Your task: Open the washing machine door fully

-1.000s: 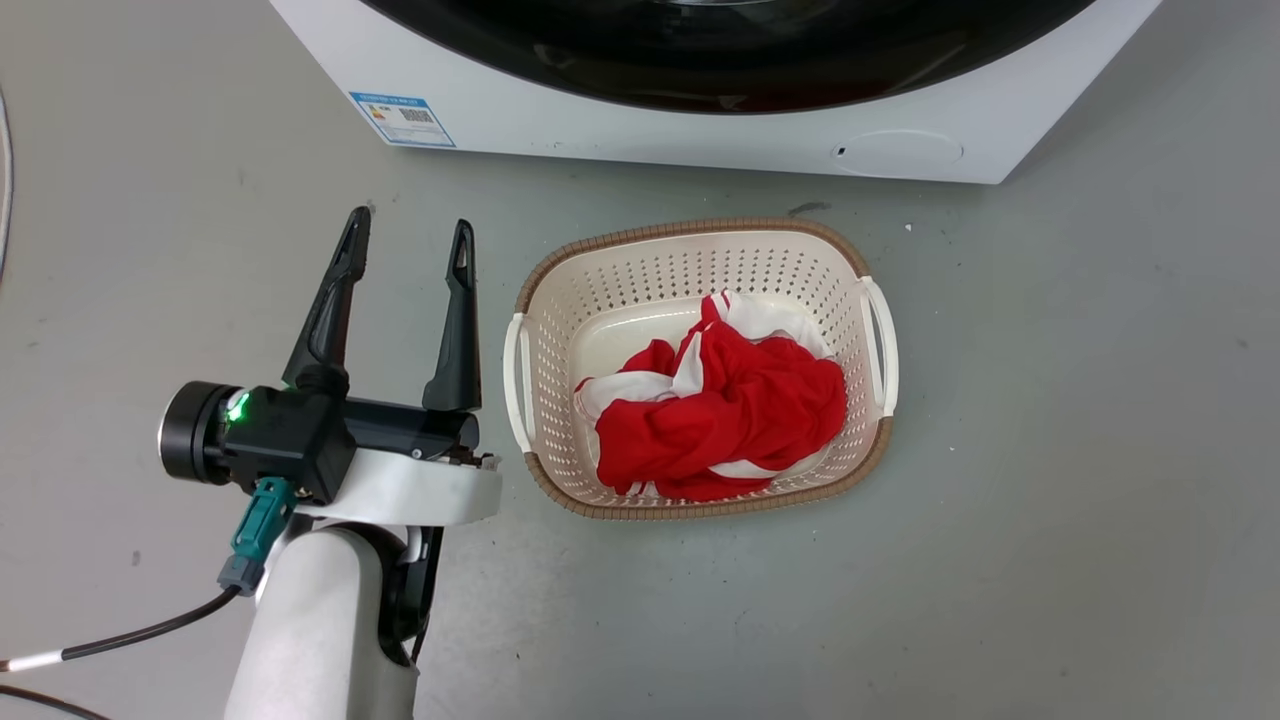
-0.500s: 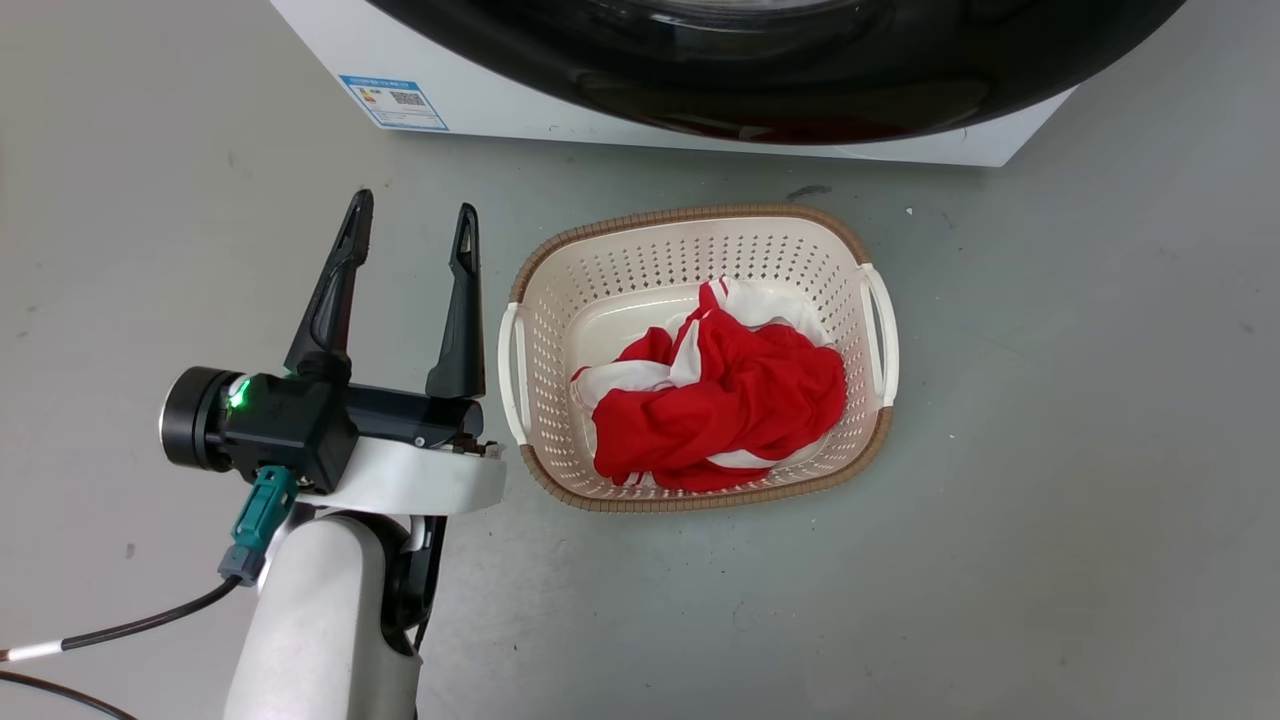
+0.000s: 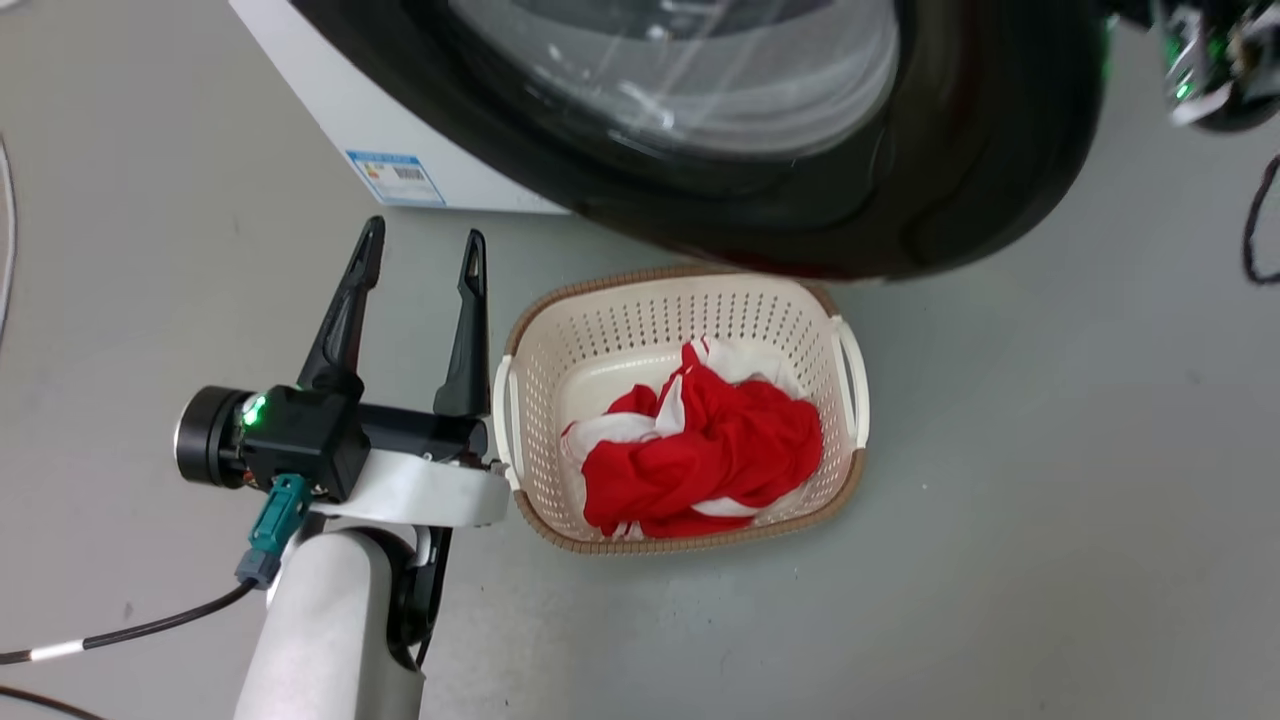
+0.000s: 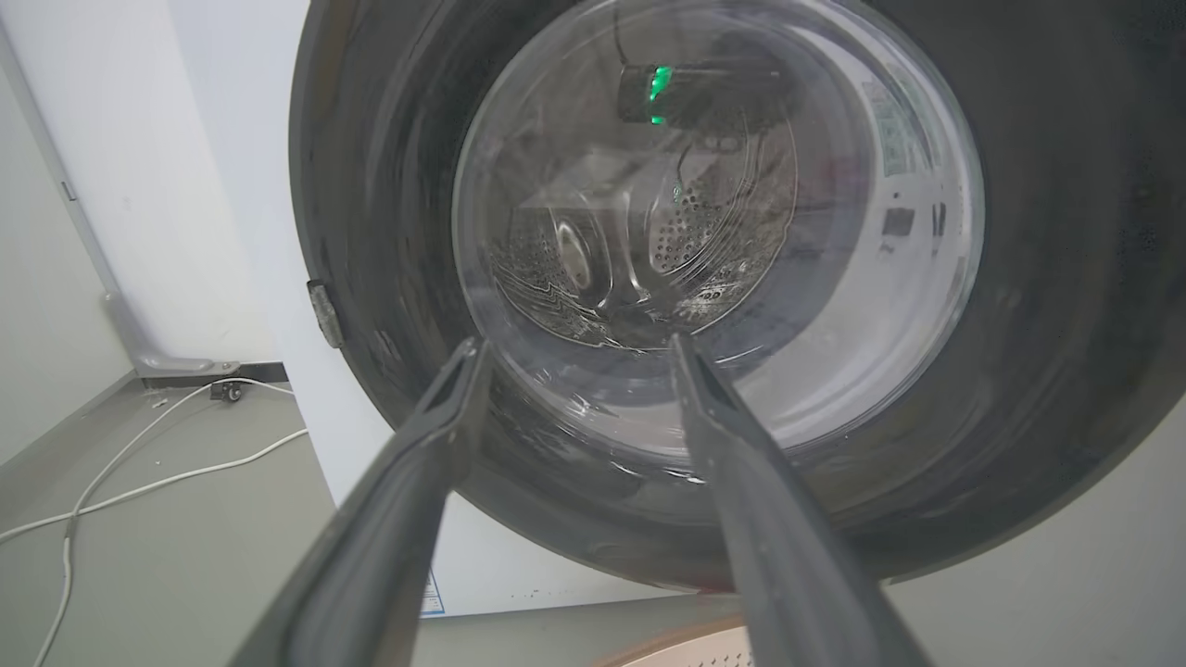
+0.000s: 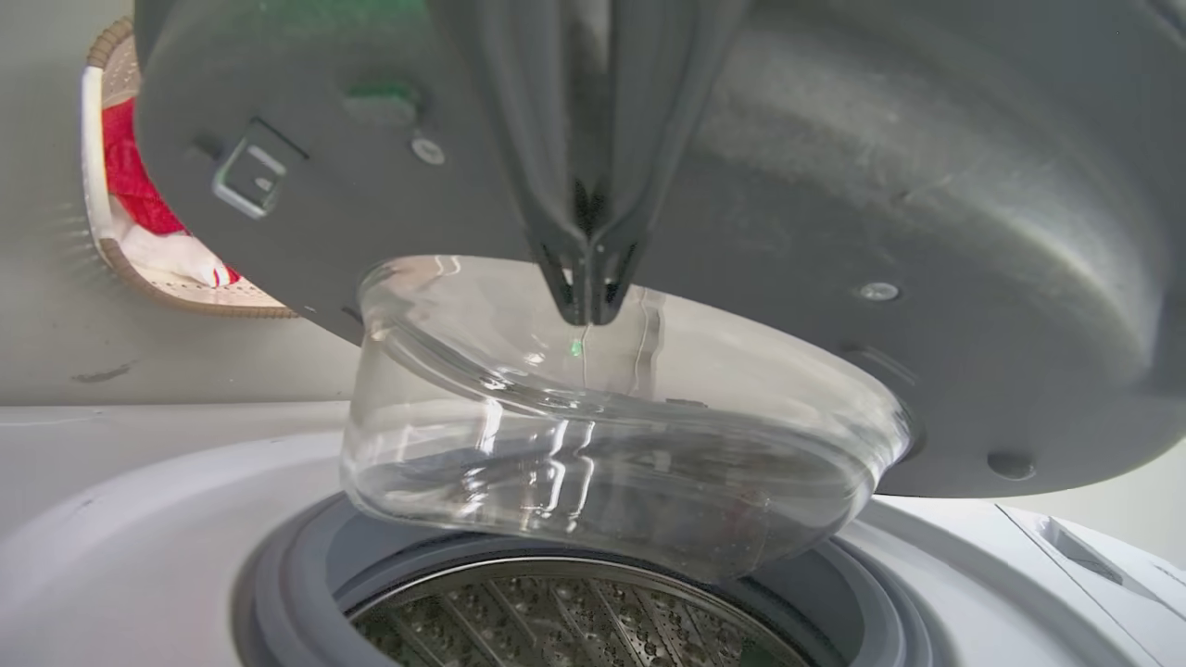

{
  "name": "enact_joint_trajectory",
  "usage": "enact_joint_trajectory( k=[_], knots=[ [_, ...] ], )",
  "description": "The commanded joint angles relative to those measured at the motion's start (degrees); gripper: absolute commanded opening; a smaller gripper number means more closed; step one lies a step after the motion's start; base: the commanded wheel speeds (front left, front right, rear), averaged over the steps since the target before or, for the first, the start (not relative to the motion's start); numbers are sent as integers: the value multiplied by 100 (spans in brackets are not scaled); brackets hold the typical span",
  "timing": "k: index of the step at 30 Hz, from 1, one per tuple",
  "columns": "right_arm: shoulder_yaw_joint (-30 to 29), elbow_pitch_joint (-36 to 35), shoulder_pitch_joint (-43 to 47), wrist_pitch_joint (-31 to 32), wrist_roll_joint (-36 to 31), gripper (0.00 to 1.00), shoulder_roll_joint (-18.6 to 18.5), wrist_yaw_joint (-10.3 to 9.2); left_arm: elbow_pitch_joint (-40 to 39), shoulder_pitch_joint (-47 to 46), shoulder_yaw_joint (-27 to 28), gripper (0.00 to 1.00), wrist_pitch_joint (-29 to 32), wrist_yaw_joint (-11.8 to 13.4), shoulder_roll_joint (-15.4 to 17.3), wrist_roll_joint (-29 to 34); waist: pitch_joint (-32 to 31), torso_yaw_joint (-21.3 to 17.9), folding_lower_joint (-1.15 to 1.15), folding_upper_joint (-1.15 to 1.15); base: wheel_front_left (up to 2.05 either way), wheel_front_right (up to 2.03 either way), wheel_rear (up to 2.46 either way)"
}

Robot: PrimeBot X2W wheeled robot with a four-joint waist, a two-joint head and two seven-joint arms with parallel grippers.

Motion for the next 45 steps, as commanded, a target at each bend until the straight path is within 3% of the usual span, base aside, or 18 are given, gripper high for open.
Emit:
enact_joint_trajectory(
  k=[1, 14, 31, 41, 45],
  knots=[
    [-7, -141, 283, 122, 96, 0, 82, 0, 35, 140, 3, 100, -12, -13, -6, 22, -272, -43, 0, 0, 0, 0, 0],
    [88, -1109, 1837, 701, 402, 0, 402, 0, 281, 684, 48, 100, -12, -92, -6, 106, -1202, -156, 0, 0, 0, 0, 0],
    [391, -2280, 3056, 1245, 458, 0, 926, 0, 406, 975, -40, 100, -12, -116, -6, 61, -1628, -143, 0, 0, 0, 0, 0],
    [385, -2648, 3410, 1183, 450, 0, 1130, 0, 435, 990, -46, 100, -12, -104, -6, 28, -1637, -145, 0, 0, 0, 0, 0],
    [222, -2818, 3621, 831, 429, 0, 1179, -1, 451, 1025, -33, 100, -12, -79, -6, 9, -1697, -169, 0, 0, 0, 0, 0]
  ],
)
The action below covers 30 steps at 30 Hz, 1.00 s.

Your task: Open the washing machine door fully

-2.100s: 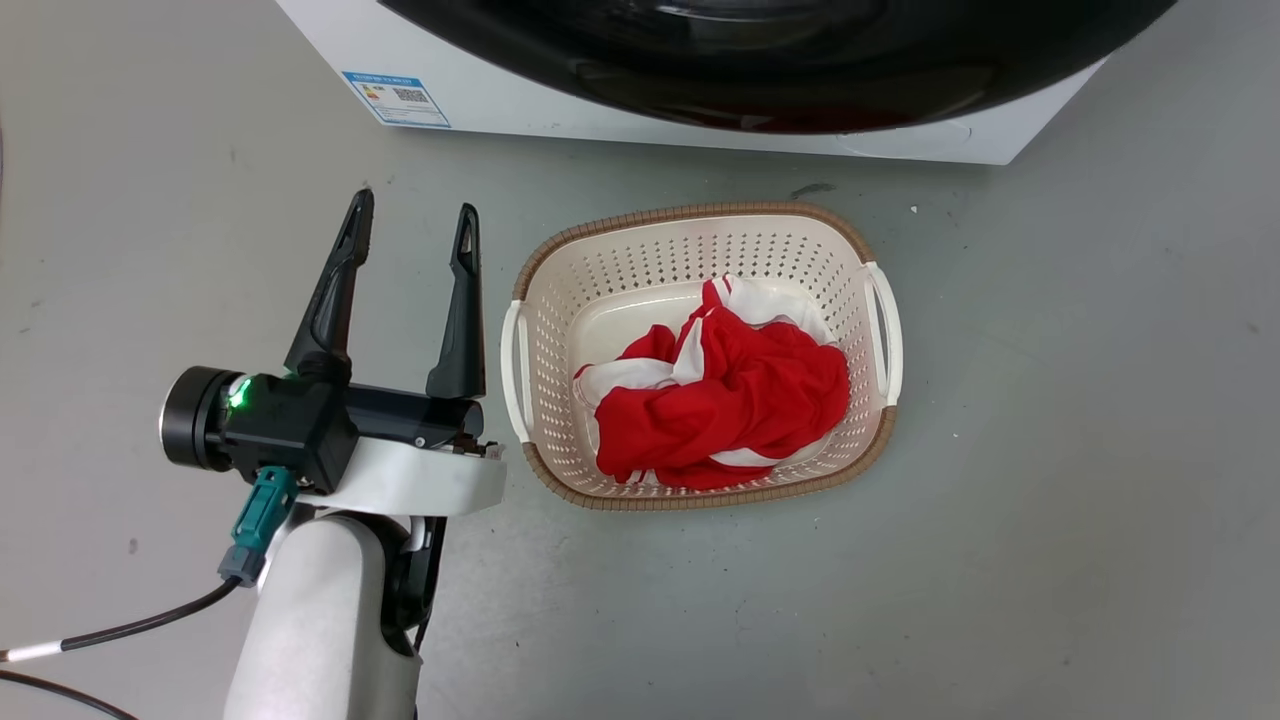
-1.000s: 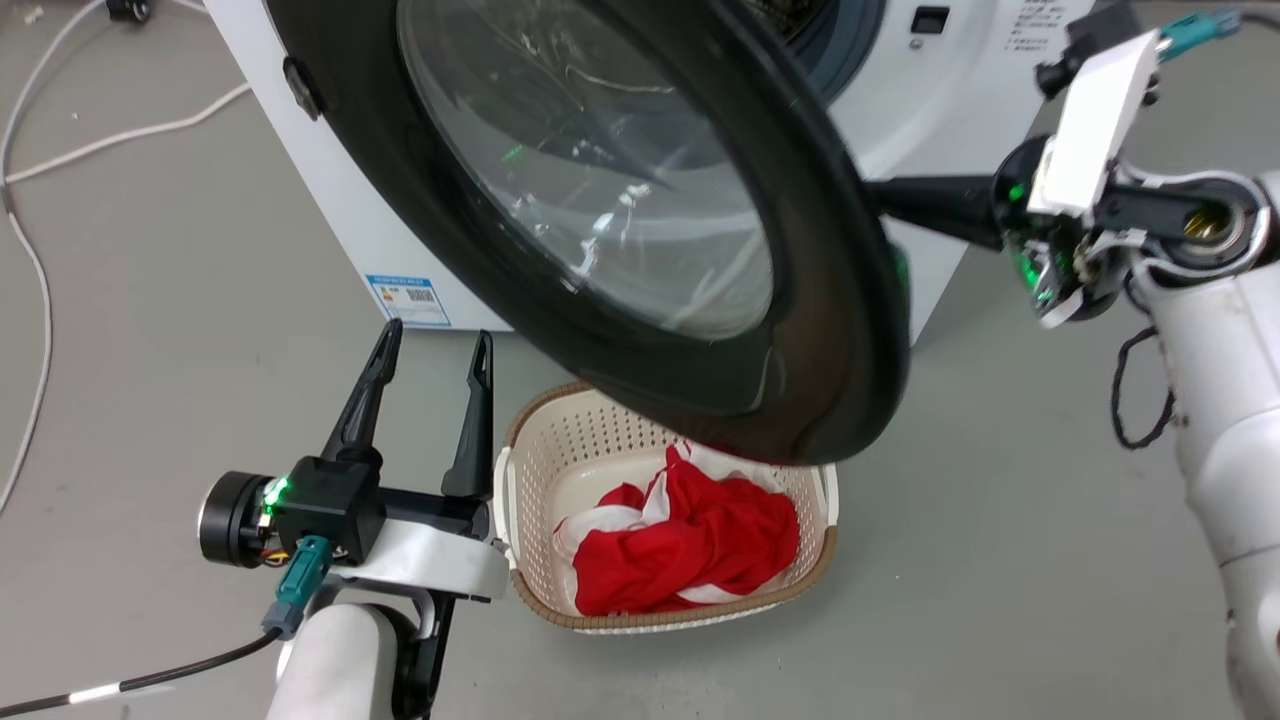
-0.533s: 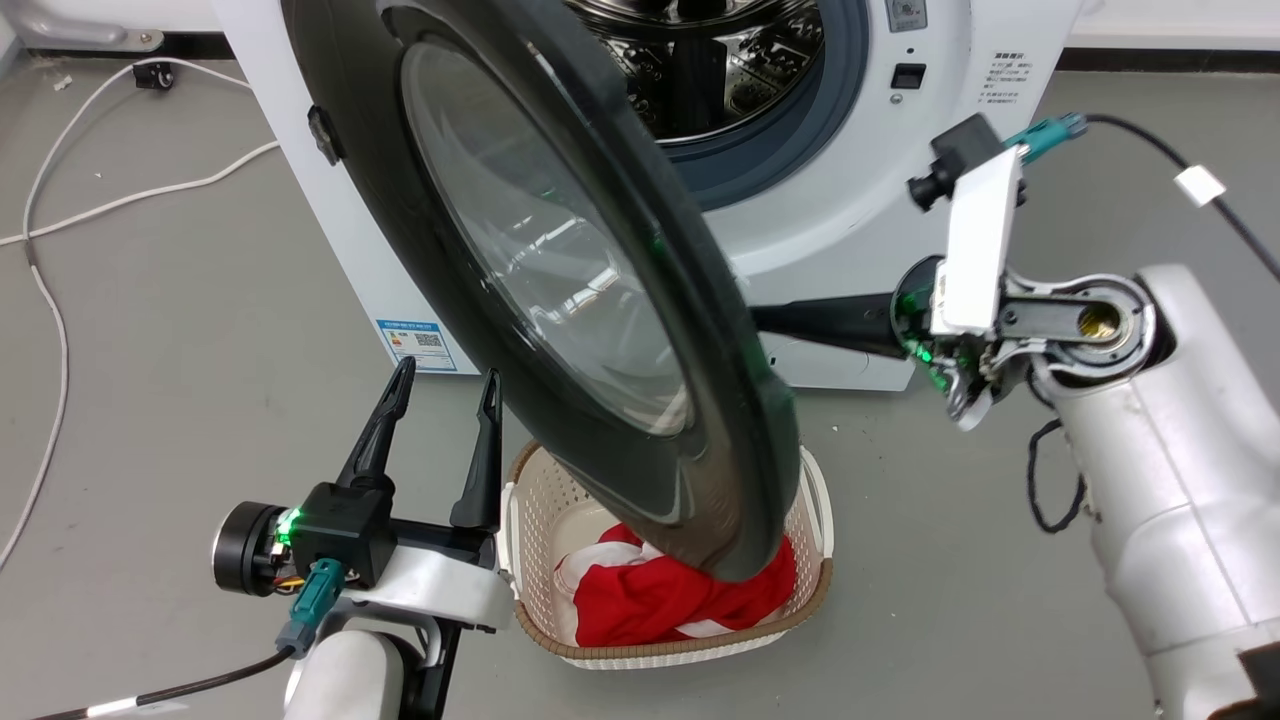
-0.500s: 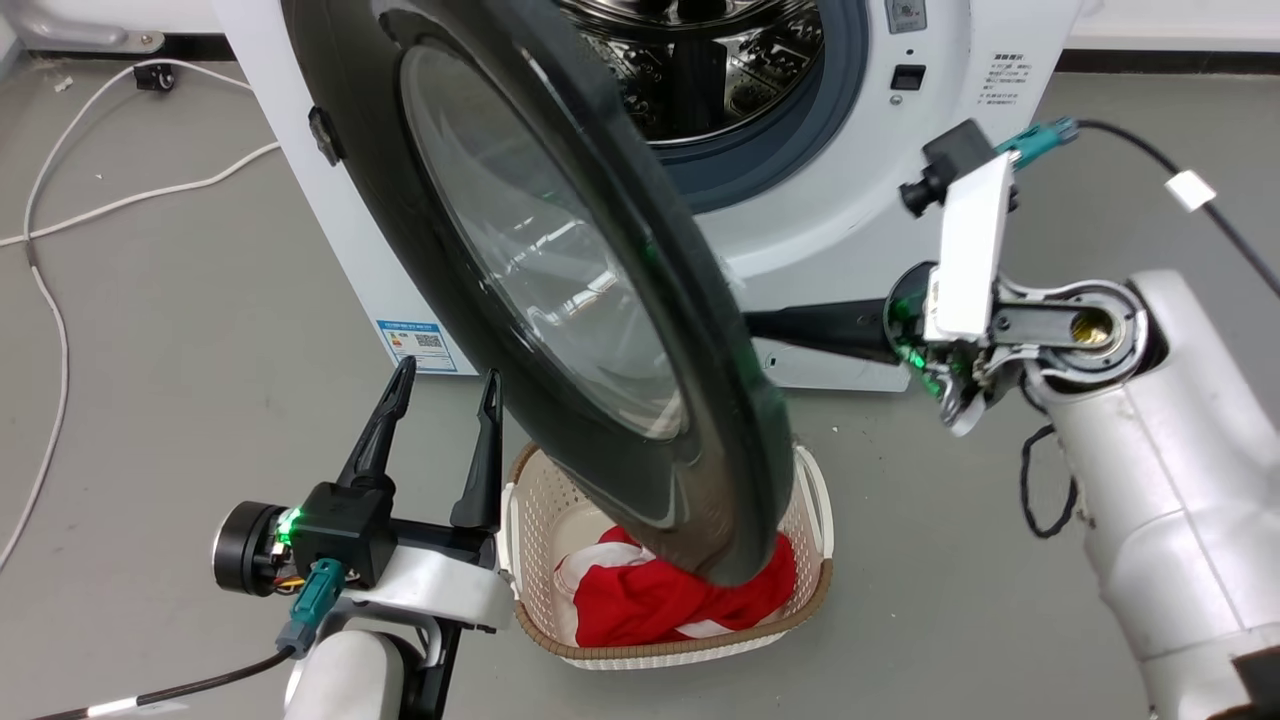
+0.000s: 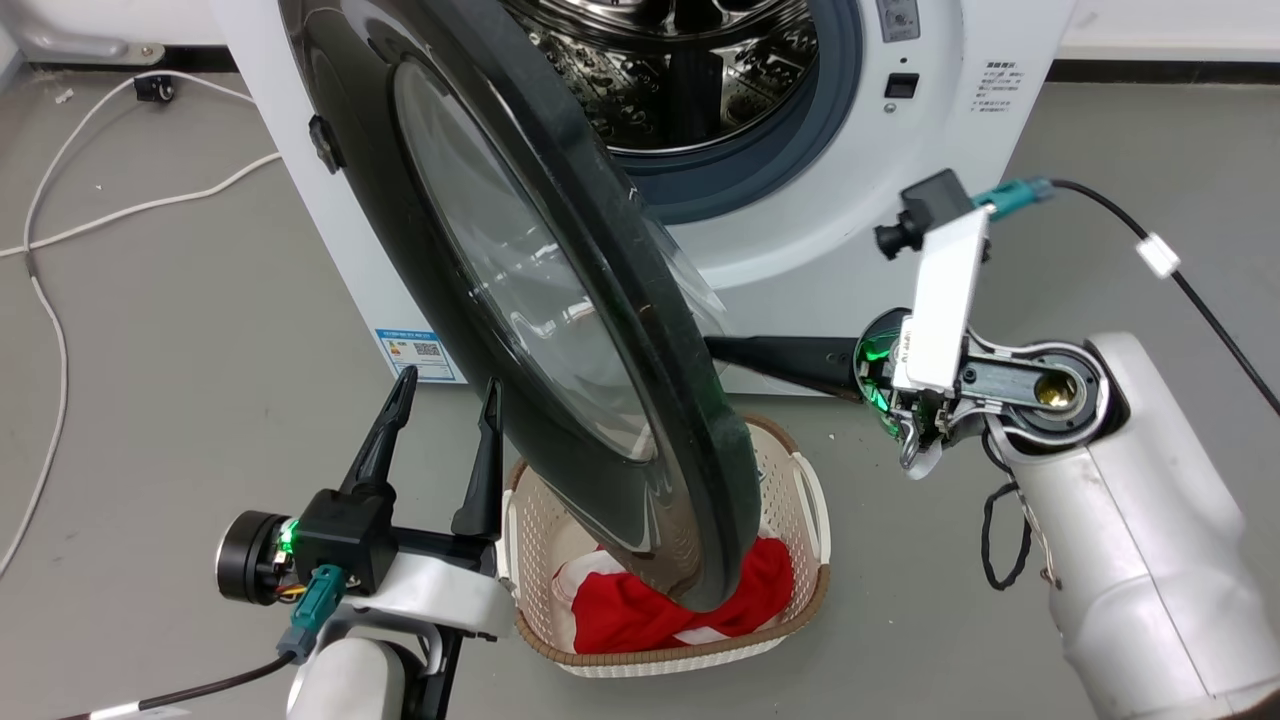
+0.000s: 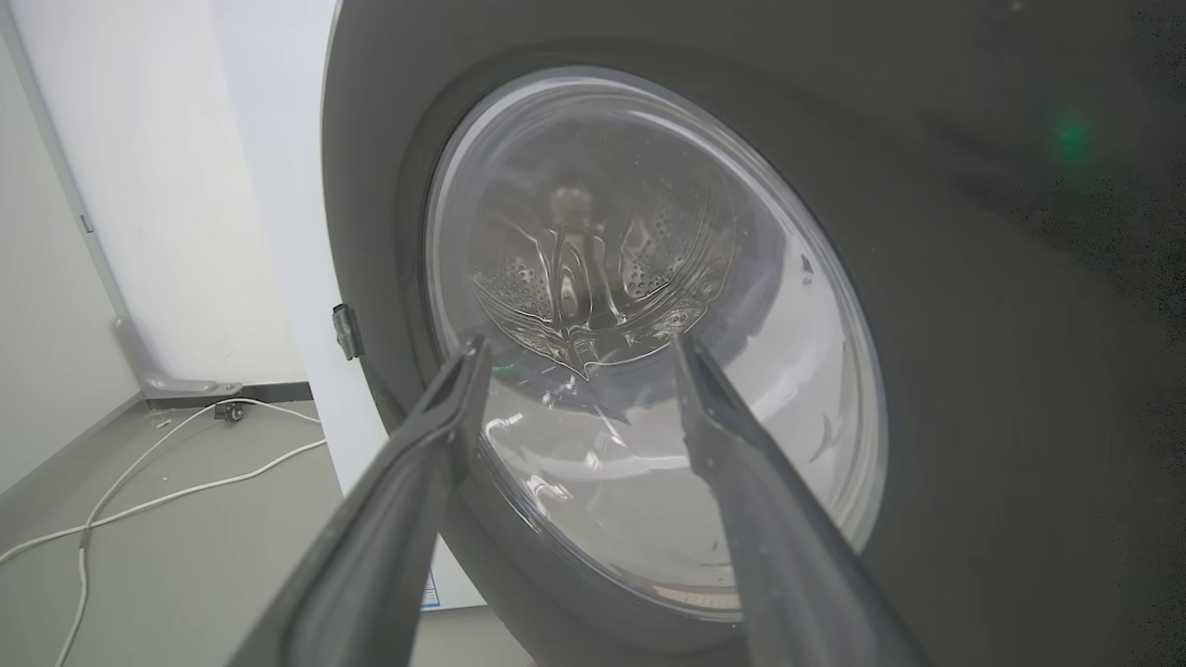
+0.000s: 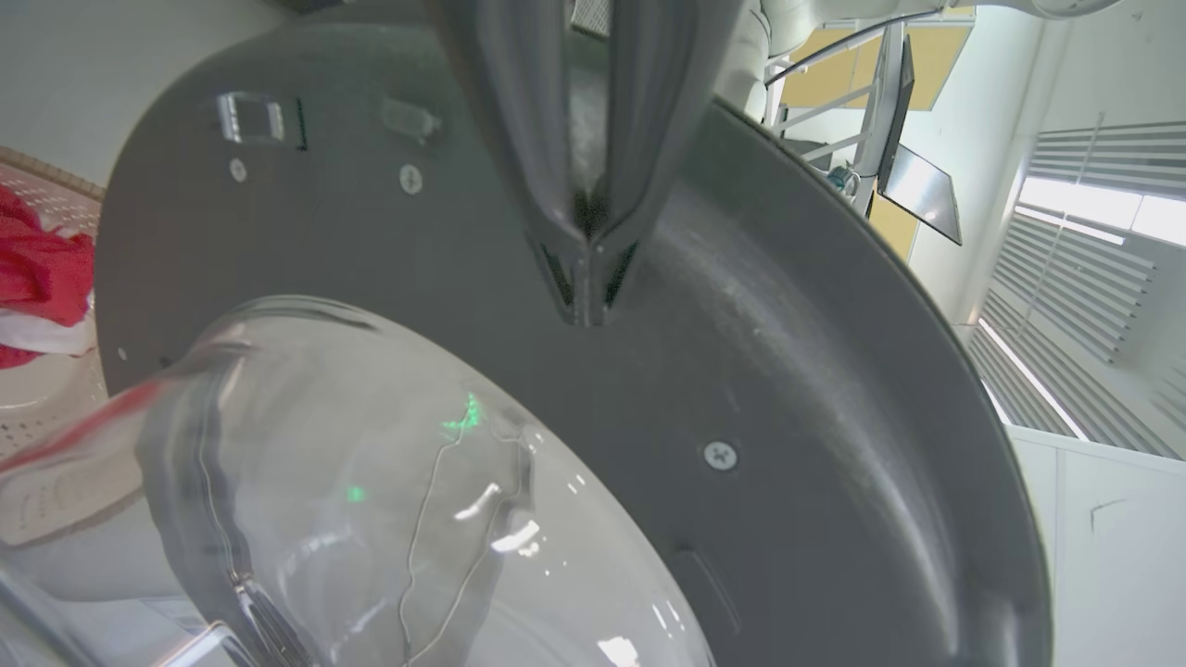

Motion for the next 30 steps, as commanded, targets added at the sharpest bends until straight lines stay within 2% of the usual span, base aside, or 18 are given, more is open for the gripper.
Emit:
enact_joint_trajectory(
  k=[1, 10, 18, 19, 21, 22, 26, 30],
  knots=[
    [-108, -78, 181, -226, -25, 0, 38, -1, 12, 82, -1, 100, -12, 37, -5, -10, -31, -17, 1, 0, 0, 0, 0],
    [-1152, -347, 1032, -2068, -114, 0, 39, -1, 18, 204, 44, 100, -12, 80, -5, -44, -197, -139, 1, 0, 0, 0, 0],
    [-1909, -616, 2029, -3138, -61, 0, 39, -1, 52, 338, 154, 100, -12, 105, -5, -47, -362, -234, 1, 0, 0, 0, 0],
    [-1969, -683, 2169, -3287, -96, 5, 47, -1, 50, 350, 169, 100, -12, 100, -5, -49, -381, -242, 1, 0, 0, 0, 0],
    [-2075, -827, 2440, -3576, -138, 83, 77, -1, 55, 404, 200, 100, -12, 97, -5, -51, -415, -254, 1, 0, 0, 0, 0],
    [-2099, -912, 2572, -3743, -195, 100, 97, -1, 59, 430, 216, 100, -12, 95, -5, -48, -425, -260, 1, 0, 0, 0, 0],
    [-2122, -1235, 3045, -4583, -659, 100, 129, -1, 55, 462, 270, 100, -12, 83, -5, -45, -463, -278, 1, 0, 0, 0, 0],
    [-1971, -1437, 3341, -5599, -1727, 100, 118, -1, 46, 513, 311, 100, -12, 98, -5, -55, -464, -307, 1, 0, 0, 0, 0]
  ],
)
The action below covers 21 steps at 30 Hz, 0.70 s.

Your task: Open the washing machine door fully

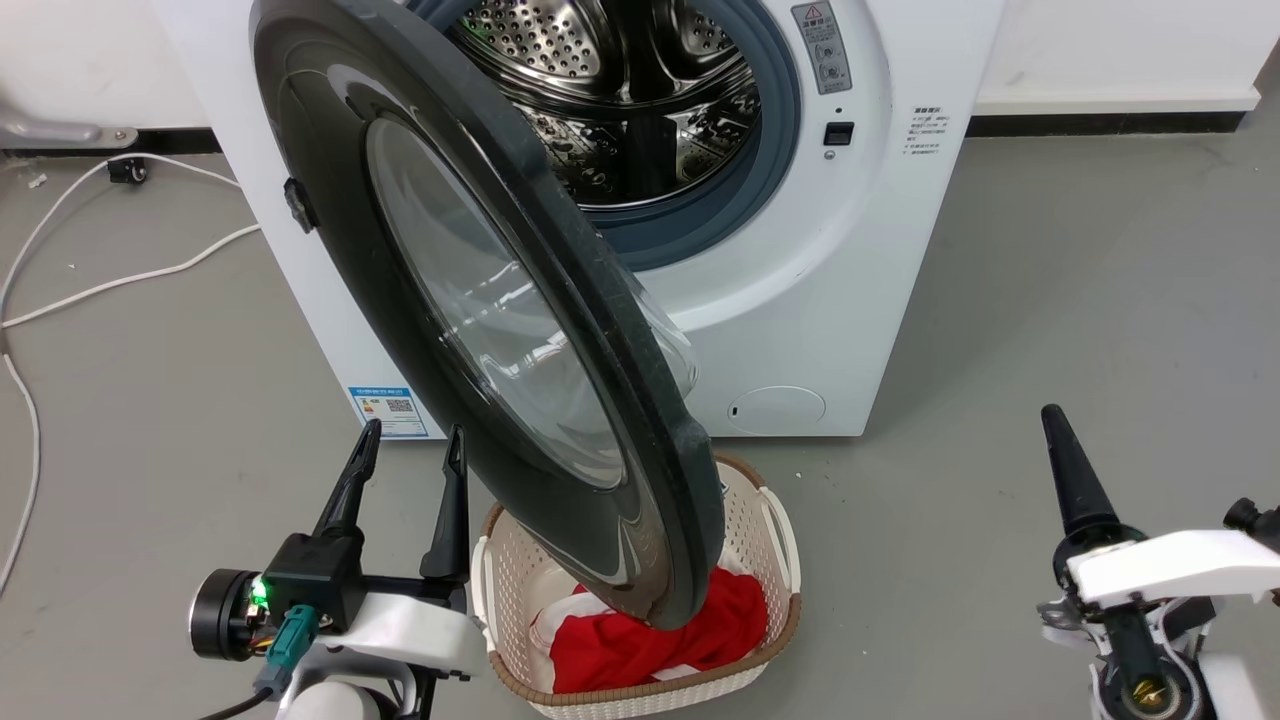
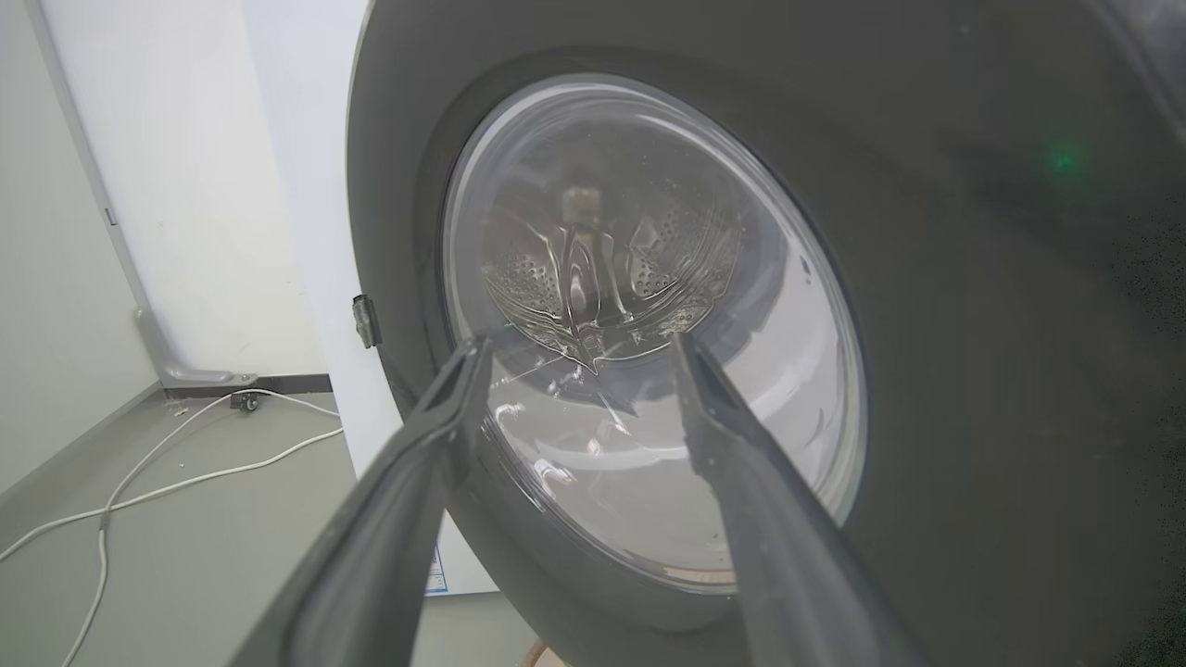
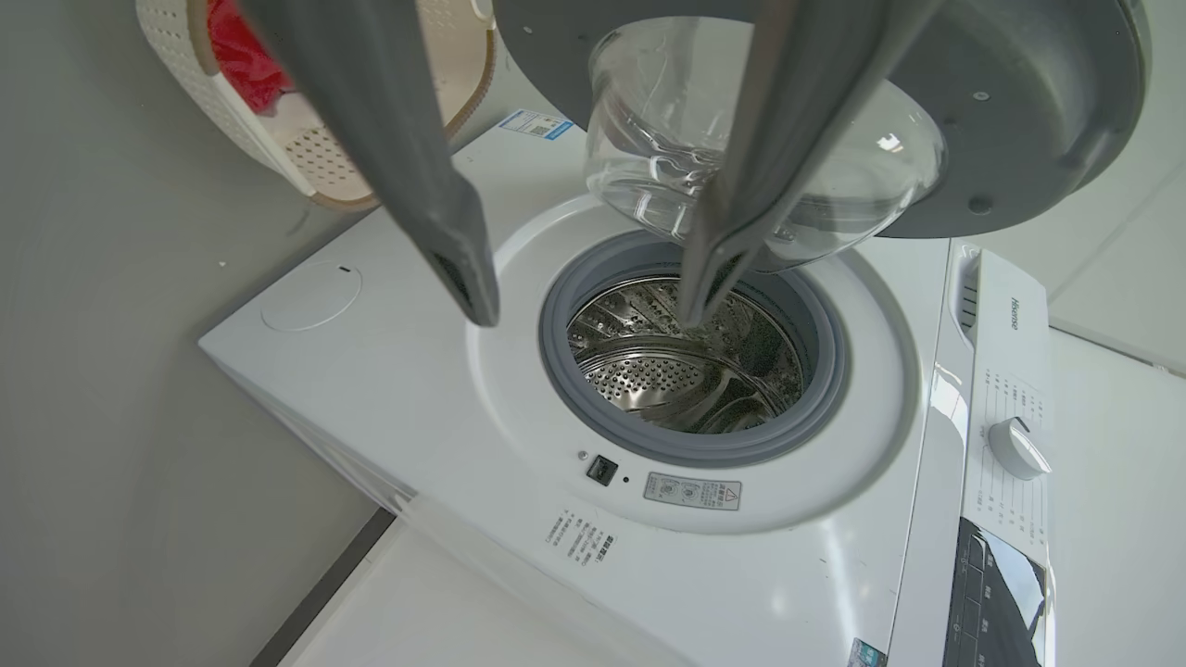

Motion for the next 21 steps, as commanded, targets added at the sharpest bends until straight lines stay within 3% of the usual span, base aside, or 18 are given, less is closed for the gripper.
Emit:
enact_joint_trajectory(
  k=[1, 7, 13, 17, 21],
  knots=[
    [41, -47, 62, -151, -222, 100, -30, 0, -3, 70, 25, 100, -12, 9, -5, -27, 5, -8, 0, 0, 0, 0, 0],
    [106, -227, 127, -1382, -2680, 100, -177, 0, -10, 41, 38, 100, -12, 32, -5, -18, 30, -33, 0, 0, 0, 0, 0],
    [-45, -1019, 200, -1669, -5083, 100, -86, -1, -32, -7, 50, 100, -12, 44, -5, -8, 58, -26, 0, 0, 0, 0, 0],
    [9, -1517, 441, -1684, -6113, 100, -2, -2, -38, -19, 49, 100, -12, 38, -5, 13, 65, -2, 0, 0, 0, 0, 0],
    [97, -1663, 745, -1648, -6444, 100, 65, -2, -50, -10, 52, 100, -12, 33, -5, 27, 62, 9, 0, 0, 0, 0, 0]
  ],
)
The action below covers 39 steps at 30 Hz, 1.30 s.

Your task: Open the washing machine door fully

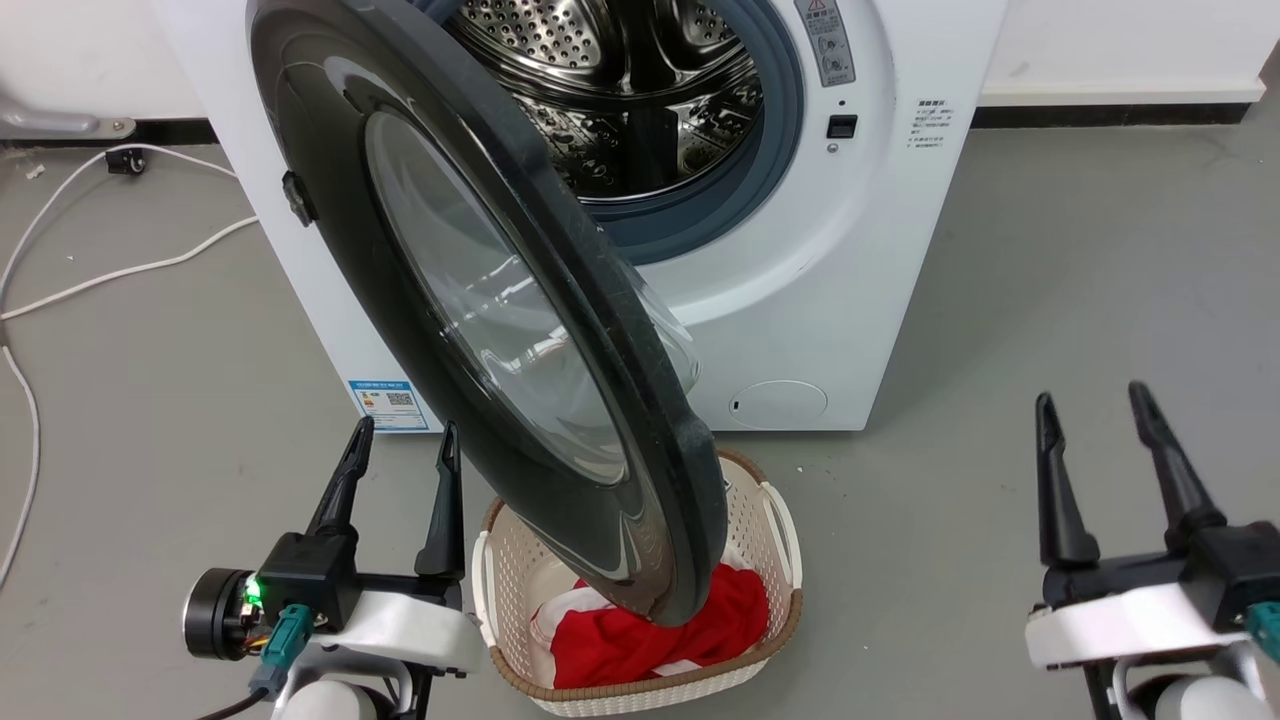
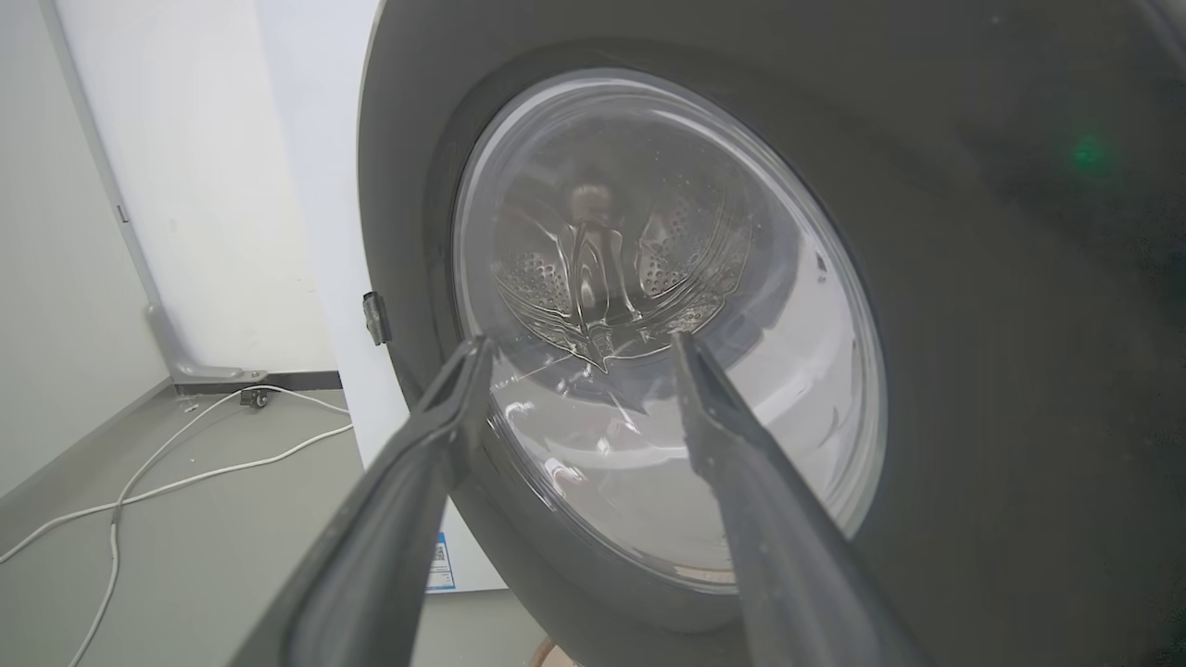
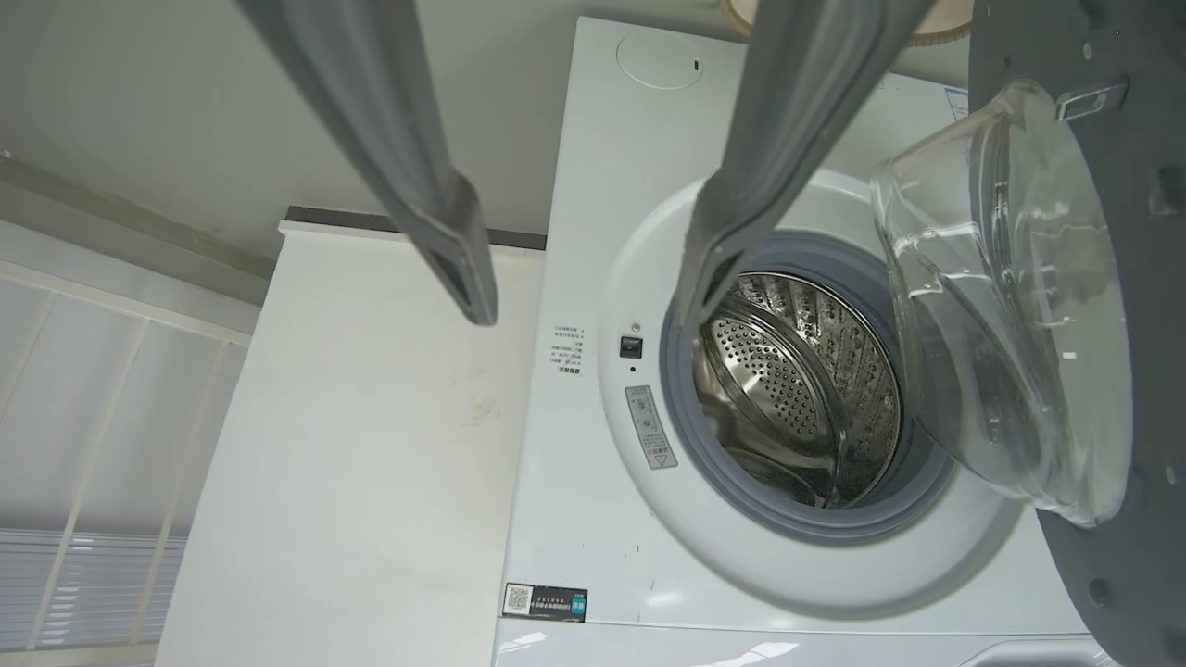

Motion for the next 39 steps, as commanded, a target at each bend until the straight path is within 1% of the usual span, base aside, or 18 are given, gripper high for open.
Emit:
enact_joint_trajectory(
  k=[1, 5, 9, 21, 22, 23, 25, 26, 35, 39],
  knots=[
    [8, 26, 113, 20, 21, 100, 26, -4, -13, -7, 7, 100, -12, 11, -5, 14, -1, 1, 0, 0, 0, 0, 0],
    [35, 292, 249, 38, 169, 100, 34, -4, -21, -27, -6, 100, -12, 5, -5, 30, 19, 1, 0, 0, 0, 0, 0],
    [2, 513, 196, -2, 282, 100, 34, -4, -22, -44, -13, 100, -12, -7, -5, 48, 28, 3, 0, 0, 0, 0, 0],
    [-34, 622, 50, -49, 349, 100, 36, -4, 22, -37, -15, 100, -12, -33, -5, 25, 32, -5, 0, 0, 0, 0, 0],
    [-33, 622, 48, -52, 349, 100, 36, -4, 29, -37, -14, 94, -12, -35, -5, 16, 32, -5, 0, 0, 0, 0, 0],
    [-31, 623, 49, -55, 361, 100, 36, -4, 31, -37, -15, 75, -12, -37, -5, 13, 31, -5, 0, 0, 0, 0, 0],
    [-27, 625, 52, -54, 374, 100, 36, -4, 35, -32, -17, 22, -12, -43, -5, 10, 30, -6, 0, 0, 0, 0, 0],
    [-24, 626, 54, -55, 389, 100, 36, -4, 34, -31, -17, 0, -12, -49, -5, 7, 33, -6, 0, 0, 0, 0, 0],
    [-25, 633, 28, -60, 435, 100, 37, -4, -13, -87, 4, 0, -12, -61, -5, -6, 52, -14, 0, 0, 0, 0, 0],
    [-39, 616, 24, -55, 452, 100, 37, -4, -237, -193, 52, 0, -12, -70, -5, 11, 60, -9, 0, 0, 0, 0, 0]
  ],
)
